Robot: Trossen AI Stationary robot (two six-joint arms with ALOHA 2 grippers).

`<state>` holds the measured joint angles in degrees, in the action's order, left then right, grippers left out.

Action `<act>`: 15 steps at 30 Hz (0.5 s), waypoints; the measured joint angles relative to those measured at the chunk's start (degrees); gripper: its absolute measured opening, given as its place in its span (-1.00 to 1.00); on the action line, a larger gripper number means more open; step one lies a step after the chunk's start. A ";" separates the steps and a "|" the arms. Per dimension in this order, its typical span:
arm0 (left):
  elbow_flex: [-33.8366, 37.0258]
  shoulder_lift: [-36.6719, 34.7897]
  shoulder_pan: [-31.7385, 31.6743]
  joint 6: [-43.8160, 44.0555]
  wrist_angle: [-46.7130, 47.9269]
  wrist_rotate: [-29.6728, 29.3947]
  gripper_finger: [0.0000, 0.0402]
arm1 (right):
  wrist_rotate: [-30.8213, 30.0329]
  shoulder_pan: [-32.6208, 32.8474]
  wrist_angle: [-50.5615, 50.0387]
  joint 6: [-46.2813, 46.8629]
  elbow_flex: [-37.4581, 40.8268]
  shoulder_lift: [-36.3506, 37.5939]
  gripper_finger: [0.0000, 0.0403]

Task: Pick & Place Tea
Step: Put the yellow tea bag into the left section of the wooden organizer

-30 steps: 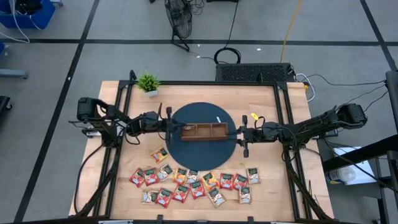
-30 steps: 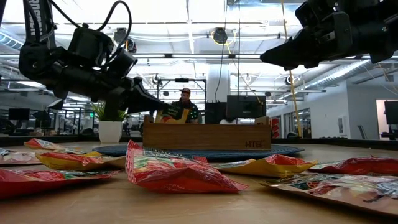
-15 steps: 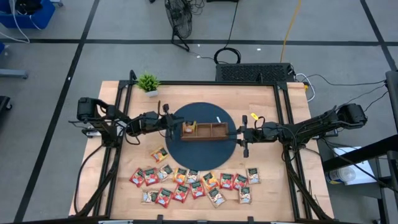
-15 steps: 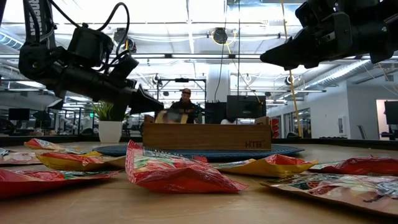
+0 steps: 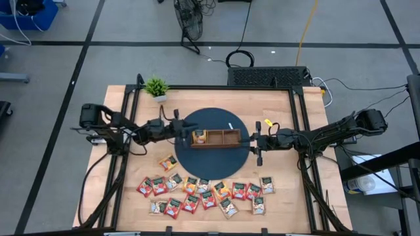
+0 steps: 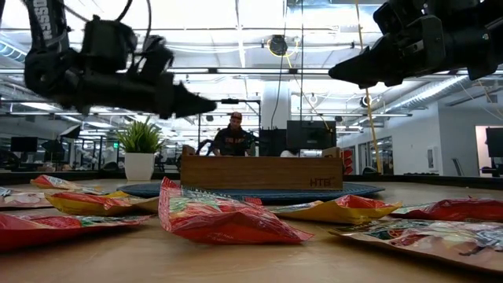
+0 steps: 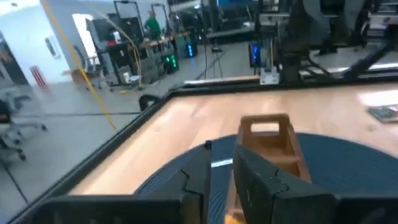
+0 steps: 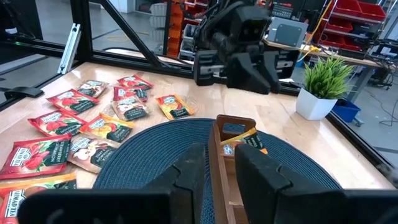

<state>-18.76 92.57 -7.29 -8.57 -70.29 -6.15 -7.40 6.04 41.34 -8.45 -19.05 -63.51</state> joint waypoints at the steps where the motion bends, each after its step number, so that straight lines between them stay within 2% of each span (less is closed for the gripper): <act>1: -2.47 -1.01 0.55 -1.13 7.29 0.13 -0.70 | 0.00 0.00 0.07 -0.26 0.00 0.00 -0.63; 4: -14.16 -2.53 2.40 -4.27 38.88 -1.35 -0.92 | 0.00 0.00 0.49 -1.11 0.00 -0.02 -0.63; 7: -28.92 -1.83 3.21 -4.42 69.04 -2.99 -0.97 | -0.07 -0.02 0.55 -1.44 0.00 -0.02 -0.63; 11: -42.25 0.64 4.37 -5.22 90.19 -2.80 -0.98 | -0.14 -0.04 0.90 -2.73 0.00 0.00 -0.63; 15: -50.69 2.93 4.30 -4.29 103.48 -2.76 -0.99 | -0.13 -0.04 0.88 -2.95 0.00 0.09 -0.63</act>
<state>-69.45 95.50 -2.98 -12.86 33.19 -8.91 -7.53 6.00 42.22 -11.40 -19.05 -63.42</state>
